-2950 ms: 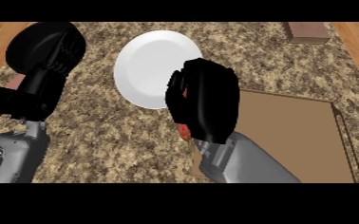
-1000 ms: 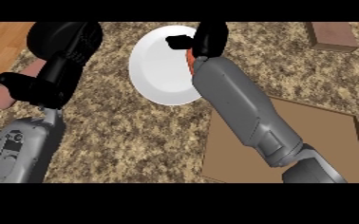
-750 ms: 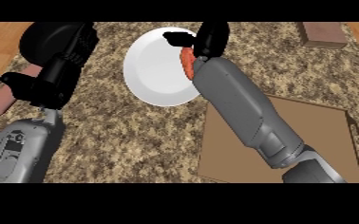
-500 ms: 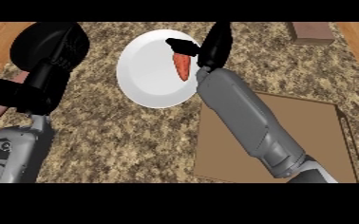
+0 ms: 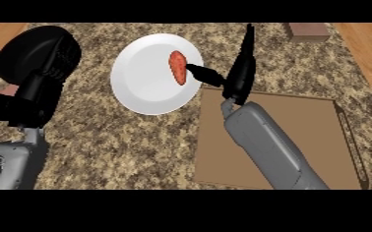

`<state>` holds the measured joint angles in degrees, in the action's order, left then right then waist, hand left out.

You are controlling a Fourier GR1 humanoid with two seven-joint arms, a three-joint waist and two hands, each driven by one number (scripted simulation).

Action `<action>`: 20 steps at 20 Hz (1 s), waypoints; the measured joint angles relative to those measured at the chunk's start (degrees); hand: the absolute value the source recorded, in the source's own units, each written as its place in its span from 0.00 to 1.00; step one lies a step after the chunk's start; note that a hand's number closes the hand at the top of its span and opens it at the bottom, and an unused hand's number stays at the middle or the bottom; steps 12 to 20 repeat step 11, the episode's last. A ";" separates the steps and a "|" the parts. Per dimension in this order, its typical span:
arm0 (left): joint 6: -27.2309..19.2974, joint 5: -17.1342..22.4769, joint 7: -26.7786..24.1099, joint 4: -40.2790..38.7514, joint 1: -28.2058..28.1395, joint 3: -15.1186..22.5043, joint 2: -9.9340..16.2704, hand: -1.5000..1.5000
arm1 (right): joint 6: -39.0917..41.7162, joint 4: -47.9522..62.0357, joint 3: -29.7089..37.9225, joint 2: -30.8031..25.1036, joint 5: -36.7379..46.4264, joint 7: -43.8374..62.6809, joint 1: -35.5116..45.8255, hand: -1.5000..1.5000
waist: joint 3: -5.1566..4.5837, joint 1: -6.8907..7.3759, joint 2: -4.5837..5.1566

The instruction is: Pick the sweet potato from the tray and place it in the plate

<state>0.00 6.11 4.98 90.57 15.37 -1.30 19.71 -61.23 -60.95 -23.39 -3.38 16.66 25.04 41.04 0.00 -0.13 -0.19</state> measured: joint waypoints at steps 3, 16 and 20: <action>0.13 -0.09 1.02 1.08 -0.44 -0.44 -0.14 0.50 | 1.42 -7.75 -1.22 -2.82 1.12 0.30 -7.13 0.00 | -0.01 -0.35 -0.08; 2.04 -0.49 0.72 0.07 0.02 -2.40 -0.59 0.50 | 5.68 -24.35 -2.18 -7.67 7.77 3.82 -21.03 0.00 | -0.02 -0.36 0.02; 2.04 -0.49 0.72 0.07 0.02 -2.40 -0.59 0.50 | 5.68 -24.35 -2.18 -7.67 7.77 3.82 -21.03 0.00 | -0.02 -0.36 0.02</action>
